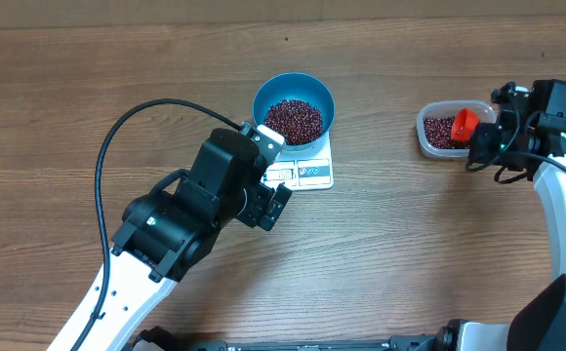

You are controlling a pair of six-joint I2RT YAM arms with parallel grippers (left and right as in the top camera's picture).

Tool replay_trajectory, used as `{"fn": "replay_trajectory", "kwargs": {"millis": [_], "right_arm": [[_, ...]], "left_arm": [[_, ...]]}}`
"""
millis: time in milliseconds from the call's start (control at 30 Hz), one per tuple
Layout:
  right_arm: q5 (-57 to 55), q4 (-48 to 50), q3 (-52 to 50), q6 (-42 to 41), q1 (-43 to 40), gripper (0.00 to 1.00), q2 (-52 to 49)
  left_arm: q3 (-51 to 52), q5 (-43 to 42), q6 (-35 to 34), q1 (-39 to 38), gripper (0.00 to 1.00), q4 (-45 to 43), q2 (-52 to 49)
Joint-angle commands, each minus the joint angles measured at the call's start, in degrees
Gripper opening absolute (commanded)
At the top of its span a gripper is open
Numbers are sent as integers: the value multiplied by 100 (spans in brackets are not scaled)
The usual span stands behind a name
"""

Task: Scoop item into bowl and weigh 150g on scale
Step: 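Lay the scoop down in the tub and open the right gripper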

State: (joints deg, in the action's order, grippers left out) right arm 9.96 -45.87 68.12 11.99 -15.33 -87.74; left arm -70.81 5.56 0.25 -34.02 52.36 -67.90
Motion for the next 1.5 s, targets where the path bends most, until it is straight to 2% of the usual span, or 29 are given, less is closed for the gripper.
{"fn": "replay_trajectory", "kwargs": {"millis": [0, 100, 233, 400, 667, 733, 900, 1067, 1233, 1400, 1433, 1467], "right_arm": [[-507, 50, 55, 990, 94, 4, 208], [-1001, 127, 55, 1143, 199, 4, 374], [-1038, 345, 55, 1272, 343, 4, 481], [-1034, 516, 52, 1858, 492, 4, 479], [-625, 409, 52, 1764, 498, 4, 470], [-463, 402, 52, 1414, 498, 4, 470], [-365, 149, 52, -402, 498, 4, 391], [-363, -39, 50, -1746, 498, 4, 87], [-365, -31, 50, -2791, 498, 4, -170], [-367, -68, 50, -3132, 498, 4, -190], [-367, -68, 50, -3132, 498, 6, -190], [-367, -66, 50, -3132, 498, 16, -190]], "left_arm": [[17, -70, 87, 24, 99, -9, -26], [15, -72, 85, 24, 100, -9, -26], [15, -72, 87, 24, 100, -9, -26], [17, -72, 87, 24, 99, -9, -26], [15, -70, 87, 24, 99, -9, -26], [15, -72, 87, 24, 100, -9, -26], [15, -72, 87, 24, 99, -9, -26], [15, -72, 87, 24, 100, -9, -26], [15, -72, 87, 24, 100, -9, -26], [15, -72, 87, 24, 100, -9, -26], [15, -72, 87, 24, 100, -9, -26], [15, -72, 87, 24, 100, -9, -26]]}}
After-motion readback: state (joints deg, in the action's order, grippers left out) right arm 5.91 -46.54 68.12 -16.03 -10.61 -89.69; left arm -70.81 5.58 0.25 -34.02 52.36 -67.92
